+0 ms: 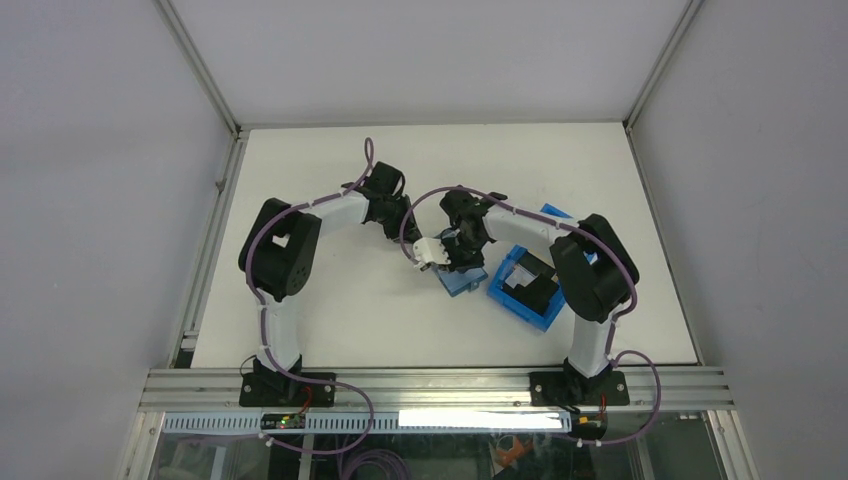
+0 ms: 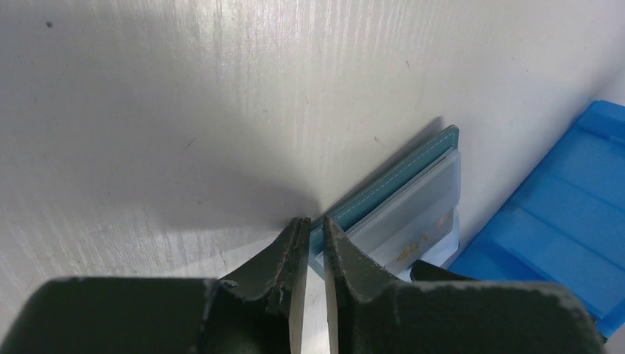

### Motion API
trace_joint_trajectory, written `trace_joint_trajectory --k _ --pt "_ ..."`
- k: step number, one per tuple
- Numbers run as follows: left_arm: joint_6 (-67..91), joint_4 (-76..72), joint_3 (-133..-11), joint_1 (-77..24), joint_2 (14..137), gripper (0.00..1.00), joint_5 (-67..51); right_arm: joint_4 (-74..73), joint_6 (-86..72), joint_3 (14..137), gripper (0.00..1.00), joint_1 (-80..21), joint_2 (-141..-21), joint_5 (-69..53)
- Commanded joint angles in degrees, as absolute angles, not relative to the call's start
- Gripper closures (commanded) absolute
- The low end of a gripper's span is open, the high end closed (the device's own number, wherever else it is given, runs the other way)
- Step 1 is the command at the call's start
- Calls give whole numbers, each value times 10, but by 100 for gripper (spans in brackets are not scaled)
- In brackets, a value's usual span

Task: Put the credit cards into the card holder
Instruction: Insert the credit card into the card holder.

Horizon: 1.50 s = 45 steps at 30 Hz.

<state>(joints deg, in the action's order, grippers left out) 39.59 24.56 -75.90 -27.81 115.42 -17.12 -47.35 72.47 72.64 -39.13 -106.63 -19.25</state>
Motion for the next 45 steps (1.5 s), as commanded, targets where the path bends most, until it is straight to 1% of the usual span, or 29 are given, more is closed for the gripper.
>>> trace_joint_trajectory --k 1,12,15,20,26,32,35,37,39,40,41,42,44,45 --pt "400 250 -738 -275 1146 85 -206 -426 715 746 100 -397 -1075 -157" --pt "413 223 -673 -276 1115 85 -210 -352 681 755 97 -403 -1085 -114" --pt "423 216 -663 -276 1109 85 -210 -329 666 751 94 -402 -1080 -110" --pt "445 203 -641 -276 1088 85 -196 -328 626 758 92 -402 -1072 -115" --pt "480 170 -585 -276 1001 84 -134 -378 546 773 91 -382 -1028 -173" --pt "450 121 -528 -276 868 79 -70 -480 419 800 86 -324 -983 -315" --pt "415 104 -502 -276 792 76 -39 -557 398 808 86 -307 -985 -343" --pt "393 101 -488 -276 748 74 -10 -593 406 794 87 -305 -975 -326" --pt "376 97 -470 -275 704 68 17 -597 406 753 87 -305 -952 -301" --pt "370 95 -464 -274 686 62 30 -594 403 737 87 -305 -939 -289" --pt "368 94 -458 -274 667 53 43 -592 401 722 87 -305 -927 -274" --pt "369 90 -449 -274 651 41 56 -590 398 710 87 -305 -916 -252" --pt "382 68 -426 -273 626 12 71 -583 393 690 87 -305 -899 -217" --pt "391 50 -415 -270 617 3 70 -581 393 682 87 -305 -891 -201"
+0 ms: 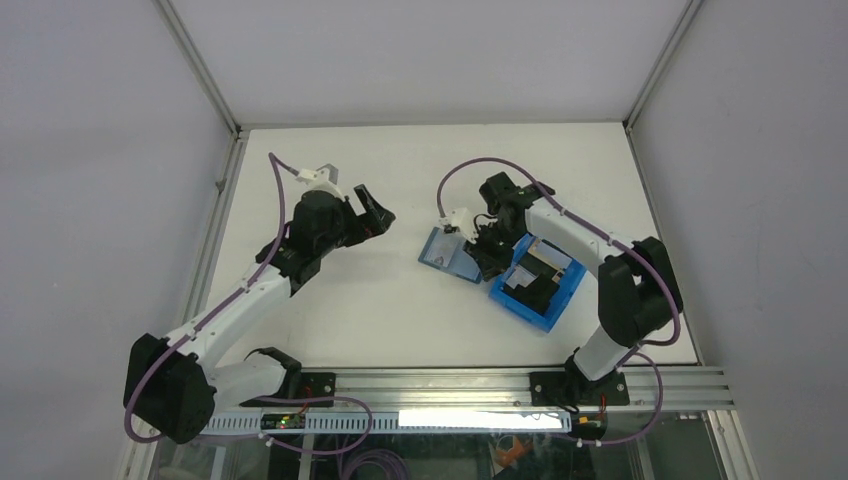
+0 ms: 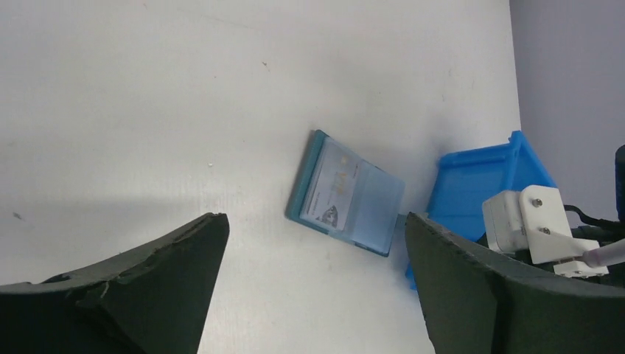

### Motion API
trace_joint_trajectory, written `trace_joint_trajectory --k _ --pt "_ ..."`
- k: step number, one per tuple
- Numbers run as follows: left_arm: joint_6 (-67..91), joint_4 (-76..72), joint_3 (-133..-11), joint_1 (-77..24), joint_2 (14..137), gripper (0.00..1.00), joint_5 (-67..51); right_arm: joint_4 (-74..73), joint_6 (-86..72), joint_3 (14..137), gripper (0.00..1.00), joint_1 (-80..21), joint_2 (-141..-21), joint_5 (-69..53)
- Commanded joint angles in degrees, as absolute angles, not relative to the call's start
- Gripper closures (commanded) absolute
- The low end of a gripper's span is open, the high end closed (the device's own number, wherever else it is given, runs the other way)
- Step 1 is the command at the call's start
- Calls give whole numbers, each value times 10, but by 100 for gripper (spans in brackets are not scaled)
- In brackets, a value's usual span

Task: Put the credit cards into the card holder
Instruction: Insert the credit card into the card holder.

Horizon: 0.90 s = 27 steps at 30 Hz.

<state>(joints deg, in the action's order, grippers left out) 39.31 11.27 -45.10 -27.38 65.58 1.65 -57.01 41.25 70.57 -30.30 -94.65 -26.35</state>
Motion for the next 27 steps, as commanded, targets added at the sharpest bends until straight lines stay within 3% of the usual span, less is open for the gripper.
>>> trace_joint_trajectory --k 1,7,13,18,22,27 --pt "400 37 -403 -264 610 1 61 -578 393 674 87 -305 -887 -184" --pt "431 7 -373 -248 610 2 -41 -545 409 627 85 -295 -850 -81" --pt "484 -52 -337 -249 658 17 -125 -544 446 631 83 -225 -851 -61" --pt "514 -45 -343 -276 708 18 -117 -548 432 646 74 -199 -850 -151" --pt "513 -7 -388 -306 775 28 -90 -503 343 656 62 -200 -856 -268" --pt "495 66 -482 -311 895 37 -110 -471 192 727 60 -203 -939 -319"
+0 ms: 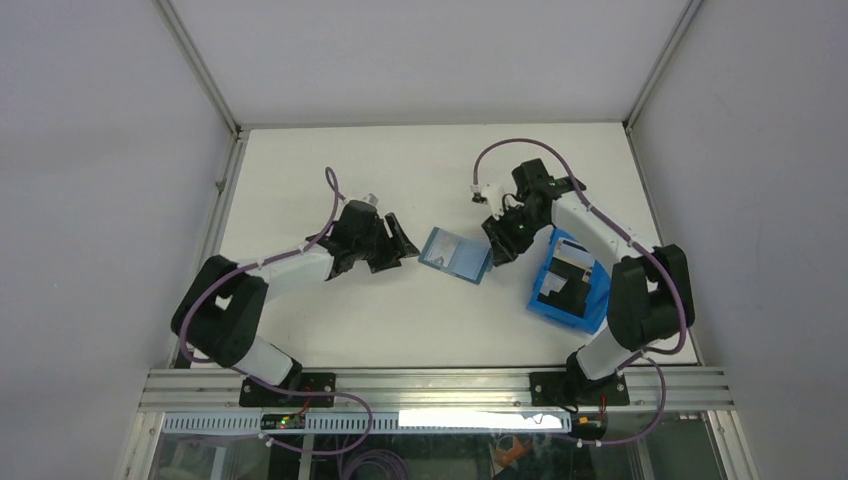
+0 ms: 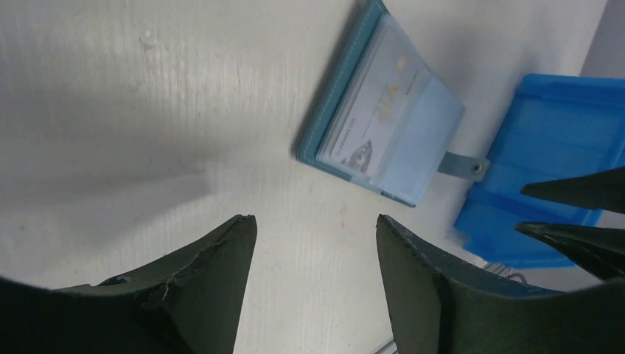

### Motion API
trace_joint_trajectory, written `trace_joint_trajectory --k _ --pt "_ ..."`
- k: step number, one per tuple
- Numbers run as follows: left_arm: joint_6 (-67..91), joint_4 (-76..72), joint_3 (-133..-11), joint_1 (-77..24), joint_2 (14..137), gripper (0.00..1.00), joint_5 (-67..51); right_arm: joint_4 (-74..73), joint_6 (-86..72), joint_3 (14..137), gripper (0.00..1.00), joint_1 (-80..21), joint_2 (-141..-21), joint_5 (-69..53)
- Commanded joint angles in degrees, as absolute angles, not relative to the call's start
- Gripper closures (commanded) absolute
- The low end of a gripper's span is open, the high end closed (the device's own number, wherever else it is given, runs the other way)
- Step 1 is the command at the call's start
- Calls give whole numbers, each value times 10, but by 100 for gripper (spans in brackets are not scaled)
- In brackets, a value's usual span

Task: Put the credit cards into the card holder
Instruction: Close the card holder at the center of the board.

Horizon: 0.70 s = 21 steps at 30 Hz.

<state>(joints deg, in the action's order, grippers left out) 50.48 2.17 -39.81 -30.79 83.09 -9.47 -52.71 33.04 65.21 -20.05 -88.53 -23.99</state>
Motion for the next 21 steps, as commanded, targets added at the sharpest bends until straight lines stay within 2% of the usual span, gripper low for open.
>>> trace_joint_trajectory --k 1,8,21 --pt "488 88 -502 -314 913 38 -112 -471 167 743 61 -203 -963 -315" --pt "455 172 -580 -321 975 35 -112 -494 128 802 67 -220 -1082 -239" --pt "413 230 -672 -306 1066 38 -180 -517 154 811 71 -225 -1162 -111"
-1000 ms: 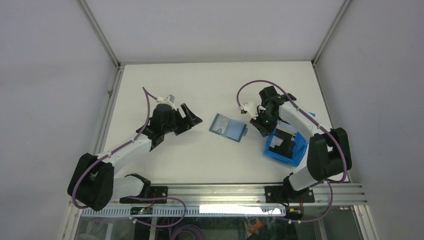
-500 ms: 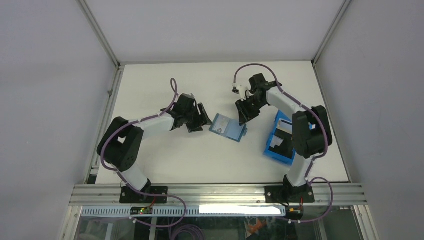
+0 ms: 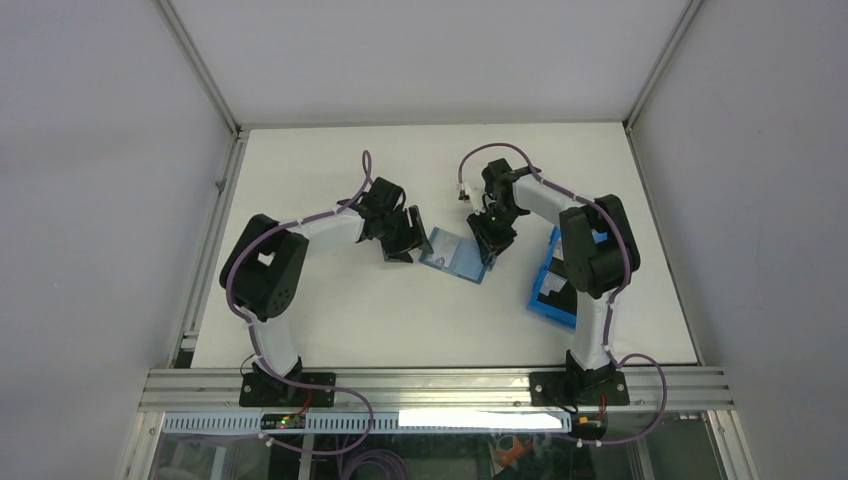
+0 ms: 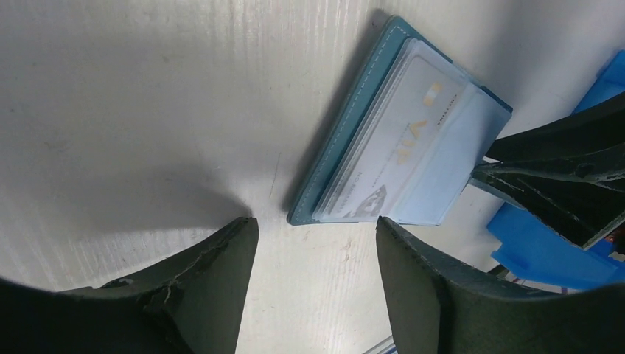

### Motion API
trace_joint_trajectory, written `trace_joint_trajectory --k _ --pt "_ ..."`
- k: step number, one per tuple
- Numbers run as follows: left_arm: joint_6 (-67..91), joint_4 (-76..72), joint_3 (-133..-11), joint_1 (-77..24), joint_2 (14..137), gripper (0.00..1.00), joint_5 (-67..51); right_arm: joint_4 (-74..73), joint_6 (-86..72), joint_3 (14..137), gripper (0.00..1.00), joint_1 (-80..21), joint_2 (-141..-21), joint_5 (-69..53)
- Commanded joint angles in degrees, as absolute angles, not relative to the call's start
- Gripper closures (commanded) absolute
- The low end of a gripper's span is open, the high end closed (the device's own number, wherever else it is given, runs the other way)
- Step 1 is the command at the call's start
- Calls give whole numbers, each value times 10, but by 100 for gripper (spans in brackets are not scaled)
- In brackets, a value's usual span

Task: Put the credit cards into the card holder
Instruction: Close the card holder at the center of the board.

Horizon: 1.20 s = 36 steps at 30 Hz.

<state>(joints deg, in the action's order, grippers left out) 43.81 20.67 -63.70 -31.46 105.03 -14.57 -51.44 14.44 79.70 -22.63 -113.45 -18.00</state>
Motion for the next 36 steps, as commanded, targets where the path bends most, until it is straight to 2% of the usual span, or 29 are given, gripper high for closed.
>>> trace_joint_trajectory --k 1,8,12,18,20,25,33,36 --pt "411 230 -679 -302 1073 38 -189 -518 155 813 71 -225 -1165 -110" --pt "412 230 -739 -294 1141 42 -266 -522 156 820 71 -226 -1176 -116" --pt "424 227 -747 -294 1168 50 -287 -521 156 818 71 -229 -1173 -120" --pt "496 91 -692 -294 1146 60 -342 -521 156 817 72 -234 -1175 -128" --pt "535 15 -666 -294 1137 67 -356 -521 157 817 72 -236 -1175 -131" --pt "618 -128 -616 -295 1120 74 -359 -521 156 817 72 -239 -1171 -138" --pt "622 -141 -585 -300 1098 77 -331 -521 156 816 72 -240 -1166 -138" --pt "622 -142 -581 -302 1096 85 -330 -521 156 814 72 -239 -1164 -139"
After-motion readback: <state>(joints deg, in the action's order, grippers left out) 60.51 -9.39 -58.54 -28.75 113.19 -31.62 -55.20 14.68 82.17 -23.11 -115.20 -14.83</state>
